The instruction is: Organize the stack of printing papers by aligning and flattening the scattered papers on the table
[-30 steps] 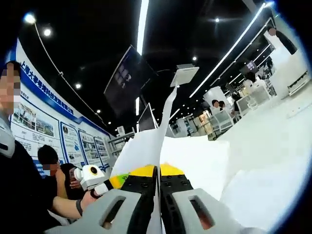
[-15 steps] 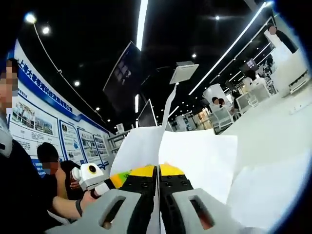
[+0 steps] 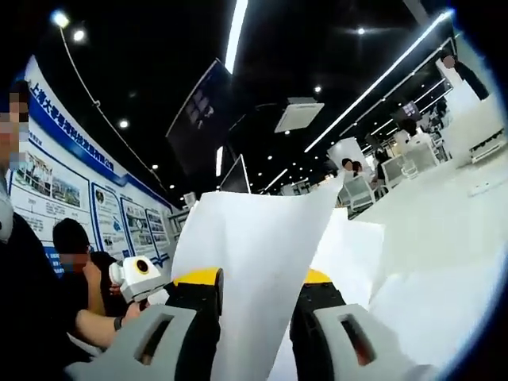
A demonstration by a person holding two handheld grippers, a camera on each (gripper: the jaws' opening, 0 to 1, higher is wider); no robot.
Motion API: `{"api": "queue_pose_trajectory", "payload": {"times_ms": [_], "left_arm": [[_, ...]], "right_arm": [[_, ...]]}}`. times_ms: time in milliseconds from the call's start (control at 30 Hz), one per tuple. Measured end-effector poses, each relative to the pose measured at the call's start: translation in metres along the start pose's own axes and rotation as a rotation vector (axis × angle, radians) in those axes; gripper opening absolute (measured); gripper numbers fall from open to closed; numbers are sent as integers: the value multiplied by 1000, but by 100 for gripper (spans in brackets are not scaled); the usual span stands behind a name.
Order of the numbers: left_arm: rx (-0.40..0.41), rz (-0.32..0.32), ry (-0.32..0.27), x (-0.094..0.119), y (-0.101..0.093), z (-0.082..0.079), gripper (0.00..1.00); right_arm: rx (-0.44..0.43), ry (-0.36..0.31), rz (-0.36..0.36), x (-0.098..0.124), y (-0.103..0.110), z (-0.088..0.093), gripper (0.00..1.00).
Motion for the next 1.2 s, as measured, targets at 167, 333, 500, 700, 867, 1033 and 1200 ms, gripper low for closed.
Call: {"api": "queue_pose_trajectory", "payload": {"times_ms": [167,333,500,700,867,1033,1200], "left_arm": [[-1,-1,0,0,0,0,7],[-2,0,-1,0,0,0,7],[-4,1,1,0,0,0,7],[-7,-1,3,0,0,0,7],[-8,-1,4,0,0,1,7],[-9,-1,6,0,0,1,7],[-10,-1,7,0,0,1,7]], "right_arm": [[15,2,32,1,-1,-4,49],[50,9,60,1,0,-6,66],[61,27,80,2,0,-3,77],[48,17,114,6,-3,-3,85],[41,3,131,11,-5,-8,87],[42,-8,165,19,-10,-12,89],[68,-13,194,28,-11,-17,89]]}}
Point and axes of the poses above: the point that each gripper's makers call its tool centre point, and the gripper's own axes: x roughly backward along the fingers, y roughly to its left, z roughly out of its underside, the point moved 8 cm from there along x, roughly backward along the fingers, and after that the axes turned 9 degrees about x, right-handed, at the moved point
